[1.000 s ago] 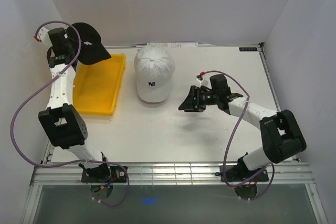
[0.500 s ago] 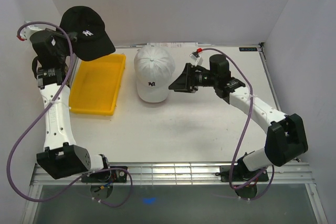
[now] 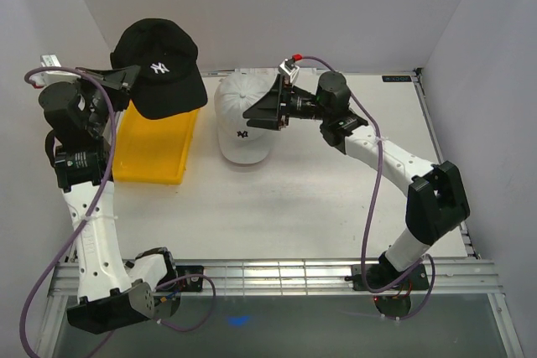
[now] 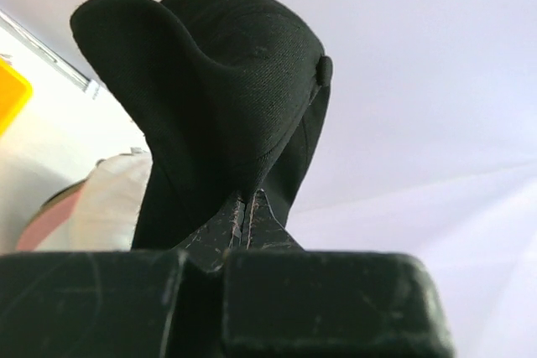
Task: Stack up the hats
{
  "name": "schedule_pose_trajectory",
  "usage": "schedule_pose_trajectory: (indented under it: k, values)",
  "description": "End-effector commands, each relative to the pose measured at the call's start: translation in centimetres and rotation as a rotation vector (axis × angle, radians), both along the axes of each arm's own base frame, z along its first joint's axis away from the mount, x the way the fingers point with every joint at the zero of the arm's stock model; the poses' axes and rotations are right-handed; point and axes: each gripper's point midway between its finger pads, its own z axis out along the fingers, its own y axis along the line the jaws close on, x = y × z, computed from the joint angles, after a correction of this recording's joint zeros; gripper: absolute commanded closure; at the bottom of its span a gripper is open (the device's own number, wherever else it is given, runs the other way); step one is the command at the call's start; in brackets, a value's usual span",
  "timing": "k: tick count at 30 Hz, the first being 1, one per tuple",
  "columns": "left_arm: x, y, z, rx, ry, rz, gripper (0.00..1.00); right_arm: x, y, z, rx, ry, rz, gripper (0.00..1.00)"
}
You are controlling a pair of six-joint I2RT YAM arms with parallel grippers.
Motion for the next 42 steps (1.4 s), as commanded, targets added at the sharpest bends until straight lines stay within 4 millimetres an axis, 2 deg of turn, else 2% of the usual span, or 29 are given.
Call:
schedule_pose_trajectory:
  k: [1, 2, 6, 9, 13, 15, 16, 20, 25, 28, 31, 38, 42]
  values:
    - [-1.8, -1.6, 1.8, -0.037, -0.055, -0.069, 1.00, -0.8, 1.0, 5.0, 0.137, -0.060, 0.023, 0.10]
    - [-2.1, -1.8, 2.0, -0.039, -0.061, -0.075, 1.00, -0.9, 1.6, 4.9, 0.140, -0.050, 0.032, 0.10]
    - [-3.0, -2.5, 2.5, -0.046, -0.076, -0.104, 1.00, -1.0, 3.2, 6.5, 0.181, -0.047, 0.042, 0.09]
    - [-3.4, -2.9, 2.1, -0.056, -0.071, -0.118, 1.00, -1.0, 4.3, 6.5, 0.182, -0.026, 0.041, 0.09]
    - [-4.1, -3.4, 1.8, -0.067, -0.074, -0.142, 1.00, -0.5, 5.3, 8.0, 0.211, -0.019, 0.044, 0.08]
    - [-4.2, -3.6, 1.6, -0.076, -0.072, -0.155, 1.00, 0.0, 6.2, 7.8, 0.211, 0.010, 0.055, 0.08]
    - [-4.1, -3.6, 1.4, -0.077, -0.069, -0.155, 1.00, -0.3, 6.3, 8.5, 0.225, 0.006, 0.062, 0.08]
    - [-4.4, -3.9, 1.4, -0.083, -0.077, -0.168, 1.00, -0.7, 7.9, 8.7, 0.222, 0.029, 0.085, 0.09]
    - [-4.4, -3.9, 1.0, -0.083, -0.077, -0.172, 1.00, -1.3, 8.8, 9.1, 0.241, 0.053, 0.110, 0.11]
    - [-4.1, -3.9, 0.5, -0.083, -0.069, -0.176, 1.00, -2.0, 8.8, 9.3, 0.245, 0.051, 0.122, 0.15]
    - [-3.8, -3.9, -0.1, -0.088, -0.063, -0.180, 1.00, -2.4, 8.4, 9.5, 0.253, 0.048, 0.123, 0.25]
    - [-3.3, -4.0, -0.9, -0.096, -0.054, -0.194, 1.00, -2.9, 7.8, 10.3, 0.274, 0.045, 0.128, 0.57]
    - [-2.8, -4.3, -1.2, -0.096, -0.054, -0.220, 1.00, -3.0, 7.7, 10.4, 0.293, 0.052, 0.137, 0.72]
